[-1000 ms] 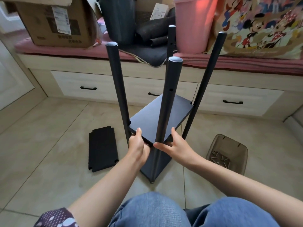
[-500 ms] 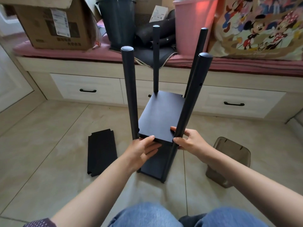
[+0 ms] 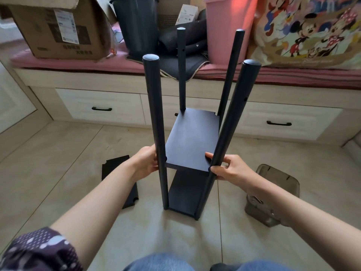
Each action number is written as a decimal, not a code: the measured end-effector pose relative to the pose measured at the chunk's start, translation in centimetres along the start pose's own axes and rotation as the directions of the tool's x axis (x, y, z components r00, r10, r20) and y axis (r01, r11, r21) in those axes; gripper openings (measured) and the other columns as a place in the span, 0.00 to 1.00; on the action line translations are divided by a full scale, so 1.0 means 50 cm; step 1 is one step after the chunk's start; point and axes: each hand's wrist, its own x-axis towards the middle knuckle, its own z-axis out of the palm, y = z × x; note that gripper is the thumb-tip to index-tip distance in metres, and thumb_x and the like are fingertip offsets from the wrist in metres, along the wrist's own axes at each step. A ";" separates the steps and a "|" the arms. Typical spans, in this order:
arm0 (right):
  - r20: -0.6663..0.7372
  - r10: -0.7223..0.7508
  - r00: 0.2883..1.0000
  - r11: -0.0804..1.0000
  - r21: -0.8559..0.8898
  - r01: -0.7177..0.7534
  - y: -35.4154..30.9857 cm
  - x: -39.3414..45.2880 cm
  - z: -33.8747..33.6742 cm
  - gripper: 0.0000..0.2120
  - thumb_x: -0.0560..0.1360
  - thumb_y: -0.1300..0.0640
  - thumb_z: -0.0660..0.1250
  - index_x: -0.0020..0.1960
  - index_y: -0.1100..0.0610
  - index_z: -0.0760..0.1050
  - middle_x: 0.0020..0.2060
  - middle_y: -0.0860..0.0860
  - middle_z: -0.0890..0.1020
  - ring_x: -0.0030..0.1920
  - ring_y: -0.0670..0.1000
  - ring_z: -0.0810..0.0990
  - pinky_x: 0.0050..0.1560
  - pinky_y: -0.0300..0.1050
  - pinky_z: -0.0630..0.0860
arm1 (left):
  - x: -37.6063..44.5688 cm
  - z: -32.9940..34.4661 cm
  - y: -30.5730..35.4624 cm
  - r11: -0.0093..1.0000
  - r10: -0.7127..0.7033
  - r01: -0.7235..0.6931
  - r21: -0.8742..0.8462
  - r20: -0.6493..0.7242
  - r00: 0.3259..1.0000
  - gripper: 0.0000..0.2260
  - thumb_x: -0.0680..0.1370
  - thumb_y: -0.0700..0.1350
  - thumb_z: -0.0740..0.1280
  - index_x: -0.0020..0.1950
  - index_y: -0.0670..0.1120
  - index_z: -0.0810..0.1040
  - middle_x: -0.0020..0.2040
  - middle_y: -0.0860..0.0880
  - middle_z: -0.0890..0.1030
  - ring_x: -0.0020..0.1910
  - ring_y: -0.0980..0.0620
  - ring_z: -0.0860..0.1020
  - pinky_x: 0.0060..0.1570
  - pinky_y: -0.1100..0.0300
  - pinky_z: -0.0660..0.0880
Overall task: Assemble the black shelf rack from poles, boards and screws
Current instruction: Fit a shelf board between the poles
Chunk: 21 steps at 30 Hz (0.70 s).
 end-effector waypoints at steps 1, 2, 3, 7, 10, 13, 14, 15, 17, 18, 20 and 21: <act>0.004 0.001 1.000 1.000 -0.002 -0.001 0.001 0.000 -0.004 0.20 0.75 0.63 0.69 0.62 0.44 0.77 0.44 0.43 0.86 0.43 0.44 0.83 0.56 0.50 0.81 | 0.006 0.006 0.003 1.000 0.001 -0.001 0.003 0.023 1.000 0.18 0.83 0.55 0.64 0.41 0.44 0.81 0.36 0.47 0.76 0.35 0.50 0.75 0.47 0.57 0.73; 0.008 0.004 1.000 1.000 -0.003 -0.004 0.002 0.001 -0.010 0.20 0.76 0.64 0.68 0.63 0.46 0.76 0.43 0.41 0.86 0.44 0.44 0.84 0.56 0.50 0.81 | 0.011 0.010 0.005 1.000 -0.001 0.001 0.010 0.042 0.999 0.14 0.82 0.54 0.65 0.45 0.44 0.80 0.39 0.46 0.73 0.37 0.50 0.73 0.46 0.57 0.72; 0.011 0.007 1.000 1.000 -0.002 -0.007 0.002 0.002 -0.017 0.20 0.76 0.64 0.68 0.64 0.47 0.76 0.44 0.41 0.86 0.44 0.45 0.84 0.55 0.49 0.81 | 0.014 0.014 0.004 1.000 -0.005 0.004 0.015 0.059 0.998 0.12 0.82 0.52 0.67 0.47 0.44 0.79 0.39 0.46 0.72 0.36 0.51 0.72 0.44 0.58 0.71; 0.012 0.005 1.000 1.000 0.005 -0.005 -0.001 0.006 -0.052 0.18 0.76 0.66 0.67 0.58 0.46 0.81 0.46 0.46 0.85 0.47 0.48 0.85 0.52 0.47 0.82 | 0.016 0.042 -0.006 1.000 -0.003 0.004 -0.011 0.059 0.998 0.10 0.82 0.46 0.67 0.41 0.47 0.76 0.30 0.52 0.70 0.29 0.55 0.66 0.35 0.64 0.68; -0.020 0.000 1.000 1.000 0.025 0.000 0.003 0.008 -0.084 0.16 0.77 0.68 0.66 0.53 0.50 0.84 0.48 0.49 0.86 0.50 0.50 0.85 0.50 0.44 0.82 | 0.015 0.068 -0.016 0.999 0.004 -0.001 -0.044 0.077 0.997 0.13 0.84 0.42 0.63 0.40 0.46 0.81 0.29 0.52 0.71 0.29 0.56 0.64 0.35 0.64 0.69; -0.098 -0.007 0.995 0.999 0.046 0.012 0.007 0.015 -0.117 0.13 0.77 0.68 0.66 0.52 0.53 0.84 0.48 0.51 0.86 0.50 0.50 0.85 0.46 0.41 0.82 | 0.011 0.097 -0.018 0.994 -0.002 0.016 -0.110 0.121 0.993 0.10 0.84 0.40 0.63 0.44 0.43 0.78 0.26 0.53 0.72 0.25 0.57 0.64 0.33 0.63 0.70; -0.125 -0.014 0.992 0.999 0.049 0.020 0.008 0.018 -0.128 0.11 0.77 0.67 0.67 0.52 0.54 0.83 0.48 0.51 0.86 0.51 0.50 0.85 0.47 0.42 0.82 | 0.011 0.105 -0.018 0.991 -0.008 0.025 -0.128 0.132 0.991 0.06 0.83 0.41 0.64 0.48 0.41 0.77 0.26 0.53 0.73 0.23 0.57 0.66 0.33 0.62 0.72; -0.151 -0.020 0.988 0.999 0.047 0.027 0.011 0.020 -0.137 0.09 0.77 0.65 0.67 0.53 0.55 0.82 0.48 0.51 0.86 0.51 0.51 0.85 0.48 0.44 0.83 | 0.008 0.114 -0.018 0.990 -0.007 0.026 -0.135 0.142 0.990 0.05 0.83 0.41 0.65 0.53 0.39 0.77 0.27 0.52 0.76 0.23 0.57 0.69 0.34 0.61 0.74; -0.215 -0.020 0.976 1.000 0.005 0.022 0.014 0.023 -0.150 0.06 0.77 0.59 0.70 0.54 0.55 0.81 0.47 0.50 0.87 0.50 0.50 0.85 0.50 0.47 0.83 | 0.010 0.130 -0.021 0.984 -0.007 0.032 -0.173 0.147 0.989 0.12 0.81 0.41 0.67 0.60 0.35 0.77 0.36 0.47 0.82 0.32 0.52 0.75 0.41 0.56 0.79; -0.267 -0.014 0.964 1.000 -0.012 0.011 0.016 0.024 -0.154 0.09 0.76 0.55 0.72 0.54 0.56 0.80 0.46 0.50 0.86 0.50 0.49 0.85 0.50 0.47 0.83 | 0.013 0.139 -0.024 0.979 -0.009 0.036 -0.200 0.135 0.991 0.13 0.80 0.42 0.68 0.61 0.35 0.77 0.44 0.43 0.83 0.40 0.47 0.76 0.46 0.53 0.80; -0.405 0.041 0.913 0.999 0.002 -0.044 0.018 0.022 -0.150 0.17 0.73 0.49 0.73 0.56 0.58 0.78 0.47 0.52 0.85 0.47 0.50 0.85 0.48 0.49 0.83 | 0.018 0.156 -0.028 0.967 -0.015 0.035 -0.253 0.083 0.996 0.12 0.79 0.41 0.70 0.60 0.36 0.77 0.51 0.39 0.81 0.47 0.41 0.72 0.54 0.49 0.77; -0.464 0.081 0.882 0.996 0.008 -0.088 0.020 0.019 -0.143 0.20 0.73 0.47 0.72 0.59 0.59 0.76 0.49 0.53 0.83 0.47 0.51 0.85 0.48 0.50 0.83 | 0.022 0.165 -0.032 0.961 -0.015 0.032 -0.276 0.062 0.998 0.12 0.79 0.41 0.70 0.59 0.36 0.78 0.50 0.39 0.81 0.44 0.41 0.71 0.54 0.49 0.75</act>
